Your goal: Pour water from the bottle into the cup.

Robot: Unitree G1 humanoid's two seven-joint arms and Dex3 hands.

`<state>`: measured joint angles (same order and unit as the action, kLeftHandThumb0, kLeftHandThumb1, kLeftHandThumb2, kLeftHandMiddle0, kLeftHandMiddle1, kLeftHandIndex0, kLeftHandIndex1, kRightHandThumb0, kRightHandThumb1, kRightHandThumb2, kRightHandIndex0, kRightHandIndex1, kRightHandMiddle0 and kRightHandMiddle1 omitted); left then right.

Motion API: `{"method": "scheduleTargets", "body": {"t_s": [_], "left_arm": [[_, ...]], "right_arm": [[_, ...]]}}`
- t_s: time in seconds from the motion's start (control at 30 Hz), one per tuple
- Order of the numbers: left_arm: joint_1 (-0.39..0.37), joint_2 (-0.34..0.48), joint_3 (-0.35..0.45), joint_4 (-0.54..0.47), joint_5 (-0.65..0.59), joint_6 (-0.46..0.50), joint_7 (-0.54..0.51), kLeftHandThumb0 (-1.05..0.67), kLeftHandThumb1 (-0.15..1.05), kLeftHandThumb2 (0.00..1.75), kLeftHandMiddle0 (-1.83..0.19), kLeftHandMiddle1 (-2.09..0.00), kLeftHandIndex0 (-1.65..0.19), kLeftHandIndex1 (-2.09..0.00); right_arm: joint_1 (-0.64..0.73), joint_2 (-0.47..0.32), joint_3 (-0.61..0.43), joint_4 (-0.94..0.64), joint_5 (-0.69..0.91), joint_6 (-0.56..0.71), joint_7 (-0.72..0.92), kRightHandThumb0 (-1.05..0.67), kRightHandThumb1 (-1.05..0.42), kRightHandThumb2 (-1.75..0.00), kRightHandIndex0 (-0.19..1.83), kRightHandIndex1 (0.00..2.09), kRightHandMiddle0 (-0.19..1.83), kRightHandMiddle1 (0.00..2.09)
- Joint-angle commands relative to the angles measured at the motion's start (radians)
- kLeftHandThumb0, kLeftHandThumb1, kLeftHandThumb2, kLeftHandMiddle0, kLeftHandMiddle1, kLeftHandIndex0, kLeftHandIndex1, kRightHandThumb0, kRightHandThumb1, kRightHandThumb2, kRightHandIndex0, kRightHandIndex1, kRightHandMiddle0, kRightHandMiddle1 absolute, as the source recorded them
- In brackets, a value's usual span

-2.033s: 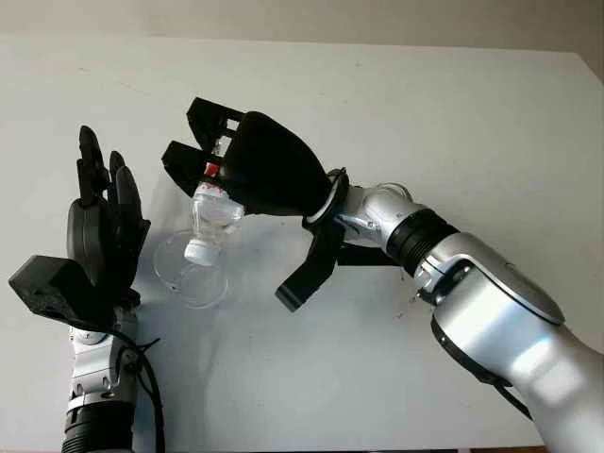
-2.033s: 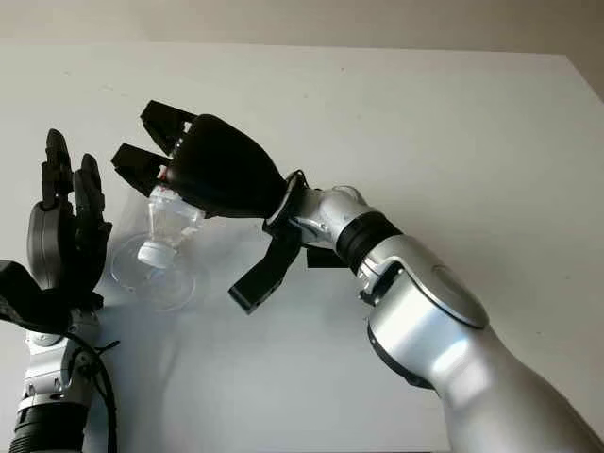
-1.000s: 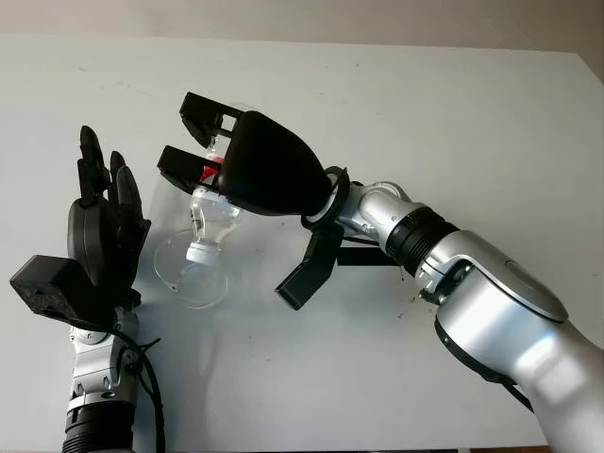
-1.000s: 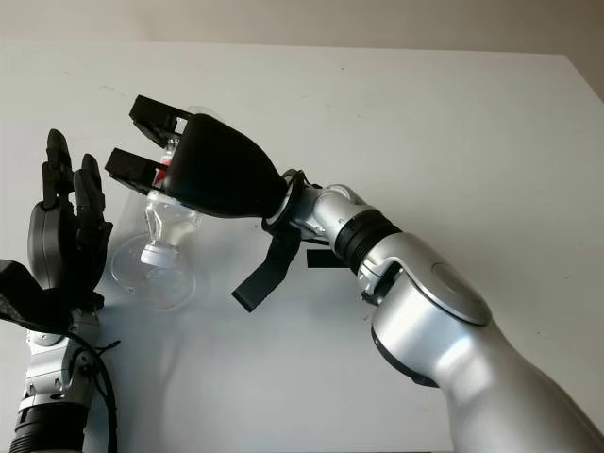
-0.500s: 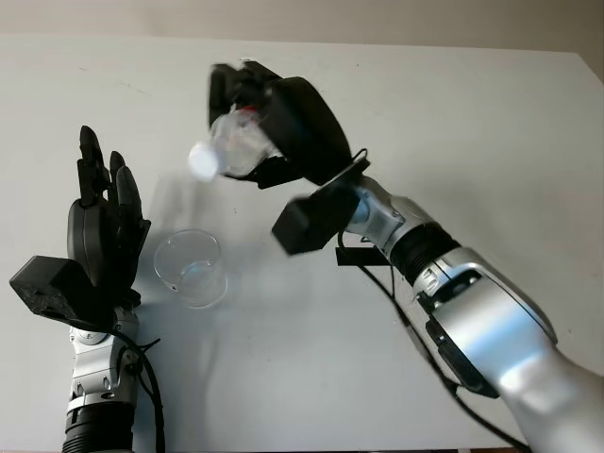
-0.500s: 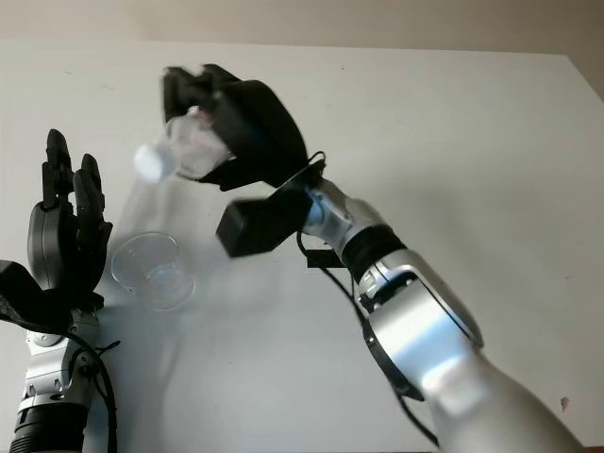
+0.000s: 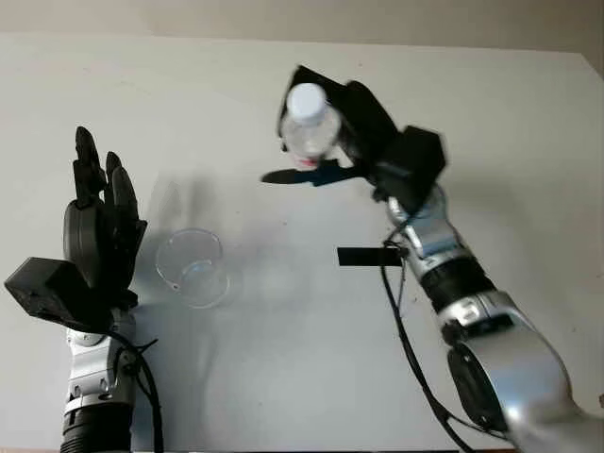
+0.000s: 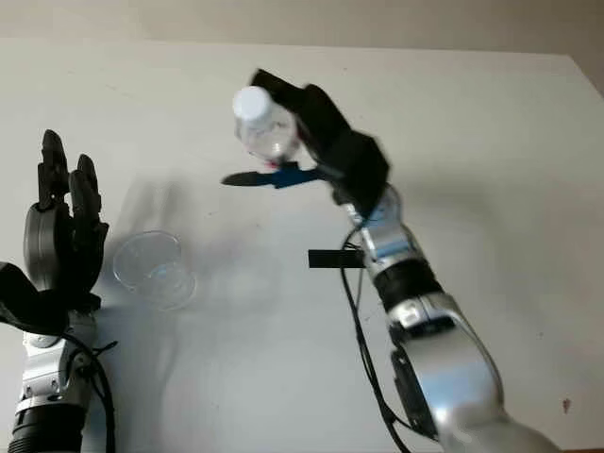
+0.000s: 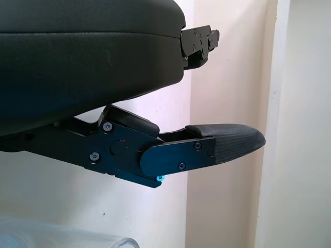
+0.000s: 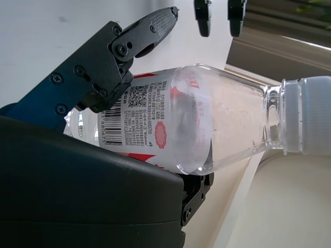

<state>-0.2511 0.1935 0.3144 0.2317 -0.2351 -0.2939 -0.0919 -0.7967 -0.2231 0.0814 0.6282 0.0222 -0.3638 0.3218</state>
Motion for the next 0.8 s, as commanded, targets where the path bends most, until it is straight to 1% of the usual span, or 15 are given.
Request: {"method": "scheduleTargets", "body": {"t_s": [0.0,0.07,0.13,0.2,0.23,0.3,0.33,0.4,0.5,0.63,0.77], "left_arm": [[0.012,0.005,0.004,0.004,-0.003,-0.003,-0.007,-0.81,1.05,0.59,0.11,-0.05,0.17,-0.04],[0.014,0.006,0.006,0.010,-0.005,-0.006,-0.014,-0.80,1.05,0.60,0.11,-0.05,0.18,-0.04],[0.014,0.007,0.008,0.017,-0.007,-0.012,-0.022,-0.79,1.05,0.61,0.13,-0.04,0.19,-0.03],[0.016,0.007,0.011,0.019,-0.009,-0.014,-0.027,-0.79,1.05,0.62,0.13,-0.04,0.19,-0.02],[0.017,0.008,0.011,0.019,-0.009,-0.014,-0.029,-0.79,1.05,0.62,0.13,-0.05,0.19,-0.01],[0.018,0.010,0.014,0.018,-0.011,-0.015,-0.035,-0.79,1.05,0.63,0.13,-0.05,0.19,-0.01],[0.019,0.012,0.016,0.019,-0.016,-0.016,-0.041,-0.78,1.05,0.63,0.14,-0.05,0.19,0.00],[0.020,0.013,0.019,0.018,-0.022,-0.016,-0.048,-0.78,1.05,0.63,0.15,-0.05,0.19,0.00],[0.023,0.012,0.022,0.017,-0.028,-0.019,-0.058,-0.77,1.05,0.64,0.16,-0.04,0.19,0.00],[0.025,0.010,0.022,0.013,-0.028,-0.017,-0.059,-0.77,1.05,0.66,0.16,-0.05,0.19,0.00],[0.025,0.013,0.023,0.019,-0.029,-0.023,-0.066,-0.77,1.05,0.66,0.16,-0.05,0.19,0.00]], "right_arm": [[0.047,-0.034,-0.026,-0.107,0.012,0.029,0.014,-0.14,-1.05,-0.18,0.88,2.09,0.74,2.09],[0.084,-0.056,-0.044,-0.178,0.021,0.081,0.032,-0.14,-1.05,-0.18,0.84,2.09,0.70,2.09],[0.118,-0.075,-0.065,-0.257,0.052,0.180,0.057,-0.14,-1.05,-0.18,0.81,2.09,0.65,2.09],[0.151,-0.094,-0.088,-0.326,0.095,0.278,0.091,-0.14,-1.05,-0.19,0.75,2.09,0.56,2.09],[0.168,-0.100,-0.099,-0.359,0.116,0.325,0.103,-0.14,-1.05,-0.20,0.70,2.09,0.47,2.09],[0.205,-0.104,-0.128,-0.416,0.166,0.404,0.119,-0.13,-1.05,-0.21,0.63,2.09,0.34,2.09],[0.223,-0.103,-0.143,-0.445,0.190,0.449,0.120,-0.13,-1.05,-0.22,0.60,2.09,0.30,2.09],[0.250,-0.104,-0.158,-0.491,0.211,0.512,0.111,-0.14,-1.05,-0.22,0.59,2.09,0.27,2.09],[0.281,-0.103,-0.163,-0.526,0.194,0.521,0.090,-0.17,-1.05,-0.20,0.58,2.09,0.26,2.09],[0.305,-0.097,-0.164,-0.539,0.188,0.551,0.066,-0.19,-1.05,-0.21,0.40,2.09,0.06,2.09],[0.318,-0.086,-0.164,-0.548,0.194,0.601,0.049,-0.20,-1.05,-0.19,0.41,2.09,0.05,2.09]]}}
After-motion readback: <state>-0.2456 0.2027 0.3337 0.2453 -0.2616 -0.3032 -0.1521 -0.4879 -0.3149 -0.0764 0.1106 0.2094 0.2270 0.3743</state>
